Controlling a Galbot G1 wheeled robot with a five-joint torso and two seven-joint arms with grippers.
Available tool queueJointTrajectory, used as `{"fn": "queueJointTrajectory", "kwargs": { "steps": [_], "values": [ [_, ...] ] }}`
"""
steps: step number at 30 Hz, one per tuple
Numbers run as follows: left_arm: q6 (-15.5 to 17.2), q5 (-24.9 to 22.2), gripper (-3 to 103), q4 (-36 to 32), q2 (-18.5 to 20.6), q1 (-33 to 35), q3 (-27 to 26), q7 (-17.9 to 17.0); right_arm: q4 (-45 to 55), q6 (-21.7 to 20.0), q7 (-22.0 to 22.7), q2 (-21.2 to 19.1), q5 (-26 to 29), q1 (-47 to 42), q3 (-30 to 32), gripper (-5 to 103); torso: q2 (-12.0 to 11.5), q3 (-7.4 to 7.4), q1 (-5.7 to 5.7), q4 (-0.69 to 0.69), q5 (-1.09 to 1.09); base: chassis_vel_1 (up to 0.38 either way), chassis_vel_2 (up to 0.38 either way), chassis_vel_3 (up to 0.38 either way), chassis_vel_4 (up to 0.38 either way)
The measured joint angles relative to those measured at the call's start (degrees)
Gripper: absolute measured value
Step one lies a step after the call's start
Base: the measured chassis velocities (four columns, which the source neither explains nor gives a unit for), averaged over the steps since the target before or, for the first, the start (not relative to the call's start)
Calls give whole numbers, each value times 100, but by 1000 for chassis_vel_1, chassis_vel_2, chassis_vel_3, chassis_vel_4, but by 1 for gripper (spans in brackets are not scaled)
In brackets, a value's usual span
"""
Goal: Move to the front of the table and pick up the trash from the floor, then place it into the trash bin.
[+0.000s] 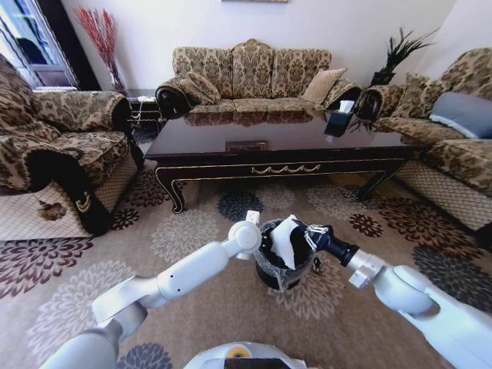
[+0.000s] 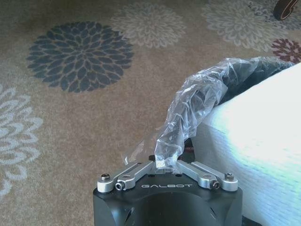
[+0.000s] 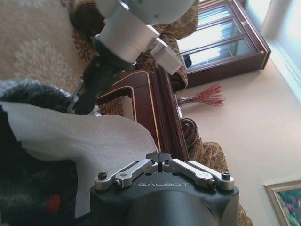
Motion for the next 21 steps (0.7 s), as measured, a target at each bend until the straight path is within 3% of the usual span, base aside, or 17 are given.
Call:
{"fn": "queueJointTrajectory", "kwargs": {
  "steps": [5, 7, 9, 12, 14, 18, 19, 21],
  "values": [
    [1, -28, 0, -34, 47, -56, -7, 0, -162, 356, -51, 43, -596, 111, 70, 0, 0, 0, 0, 0, 0, 0, 0, 0, 0],
    [1, -38, 0, -41, 51, -61, -7, -1, -182, 491, -56, 43, -933, 188, 108, 11, 0, 0, 0, 1, -1, 0, 0, 0, 0],
    [1, -38, 0, -42, 48, -55, -8, -2, -181, 527, -60, 40, -1056, 226, 119, 11, 0, 0, 0, 1, -1, 0, 0, 0, 0],
    [1, -32, 0, -46, 40, -3, -10, -5, -154, 718, -160, 30, -1464, 365, 158, 27, 0, 0, 0, 1, -1, 0, 0, 0, 0],
    [2, -26, 0, -46, 37, 10, -10, -5, -147, 845, -229, 29, -1635, 419, 172, 27, 0, 0, 0, 1, -1, 0, 0, 0, 0],
    [2, -8, 0, -52, 47, 43, -25, -7, -154, 1400, -348, 151, -2423, 641, 195, 48, 0, 0, 0, -1, -1, 0, 0, 0, 0],
    [2, -8, 0, -52, 47, 43, -25, -7, -154, 1400, -348, 151, -2423, 641, 195, 48, 0, 0, 0, -1, -1, 0, 0, 0, 0],
    [2, -8, 0, -71, 75, 42, -25, -7, -164, 1740, -396, 249, -2959, 838, 204, 54, 0, 0, 0, 0, -1, 0, 0, 0, 0]
  ]
}}
